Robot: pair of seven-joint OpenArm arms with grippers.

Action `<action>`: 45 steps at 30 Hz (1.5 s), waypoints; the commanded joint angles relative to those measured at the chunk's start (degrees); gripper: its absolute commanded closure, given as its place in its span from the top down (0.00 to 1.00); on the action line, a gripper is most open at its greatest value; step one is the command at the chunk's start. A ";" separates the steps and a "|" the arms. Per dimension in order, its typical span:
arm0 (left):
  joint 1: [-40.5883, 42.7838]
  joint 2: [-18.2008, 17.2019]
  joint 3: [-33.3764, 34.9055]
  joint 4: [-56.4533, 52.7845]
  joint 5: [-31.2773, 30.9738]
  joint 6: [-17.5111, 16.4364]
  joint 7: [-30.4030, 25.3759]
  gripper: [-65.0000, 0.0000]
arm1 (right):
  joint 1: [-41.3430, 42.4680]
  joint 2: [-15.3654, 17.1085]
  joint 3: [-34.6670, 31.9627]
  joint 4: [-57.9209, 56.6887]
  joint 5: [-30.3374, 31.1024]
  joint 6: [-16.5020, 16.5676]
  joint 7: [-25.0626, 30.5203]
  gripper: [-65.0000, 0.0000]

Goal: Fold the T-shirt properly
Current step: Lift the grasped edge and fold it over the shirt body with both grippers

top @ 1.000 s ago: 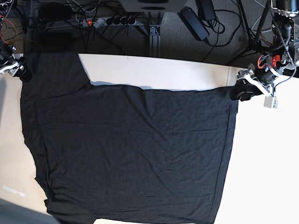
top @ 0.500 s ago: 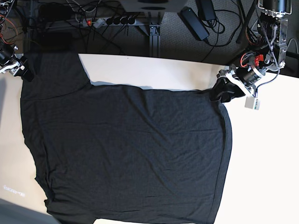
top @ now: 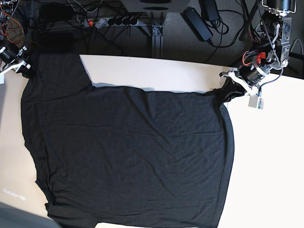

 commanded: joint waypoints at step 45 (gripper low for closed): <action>-23.37 -8.61 -6.08 -6.80 -6.97 -10.11 8.41 0.00 | 25.81 21.31 -11.06 9.99 -1.46 5.07 -7.74 0.00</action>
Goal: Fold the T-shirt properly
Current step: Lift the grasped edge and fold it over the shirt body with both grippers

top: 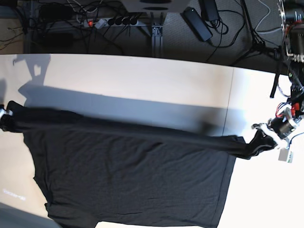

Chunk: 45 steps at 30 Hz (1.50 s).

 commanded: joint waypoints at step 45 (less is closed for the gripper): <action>-18.49 0.70 10.36 -15.65 10.84 -0.93 -11.23 0.28 | 41.05 -13.29 -22.82 -33.20 -25.92 4.20 18.03 0.00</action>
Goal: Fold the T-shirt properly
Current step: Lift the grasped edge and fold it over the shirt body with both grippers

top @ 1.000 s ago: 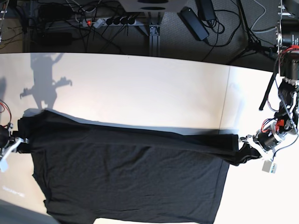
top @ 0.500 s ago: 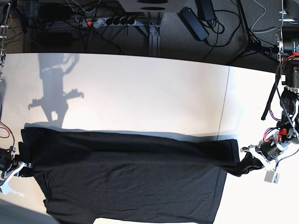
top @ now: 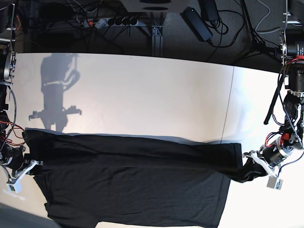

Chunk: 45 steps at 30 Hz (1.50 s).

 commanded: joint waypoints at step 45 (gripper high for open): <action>-6.62 12.17 -0.37 -13.84 21.79 9.18 2.64 0.00 | -6.23 -6.03 10.01 -13.03 -9.81 3.78 6.32 0.00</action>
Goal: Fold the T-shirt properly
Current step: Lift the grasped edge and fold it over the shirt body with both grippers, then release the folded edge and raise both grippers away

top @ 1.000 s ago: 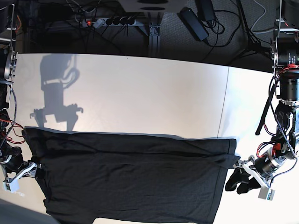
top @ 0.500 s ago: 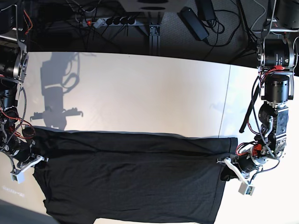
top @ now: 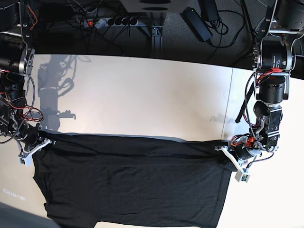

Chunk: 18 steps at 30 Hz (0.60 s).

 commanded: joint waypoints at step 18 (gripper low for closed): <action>23.32 -5.31 -0.17 28.09 -4.26 -7.98 1.36 0.00 | -30.01 7.39 0.72 28.87 12.98 3.96 -13.88 0.00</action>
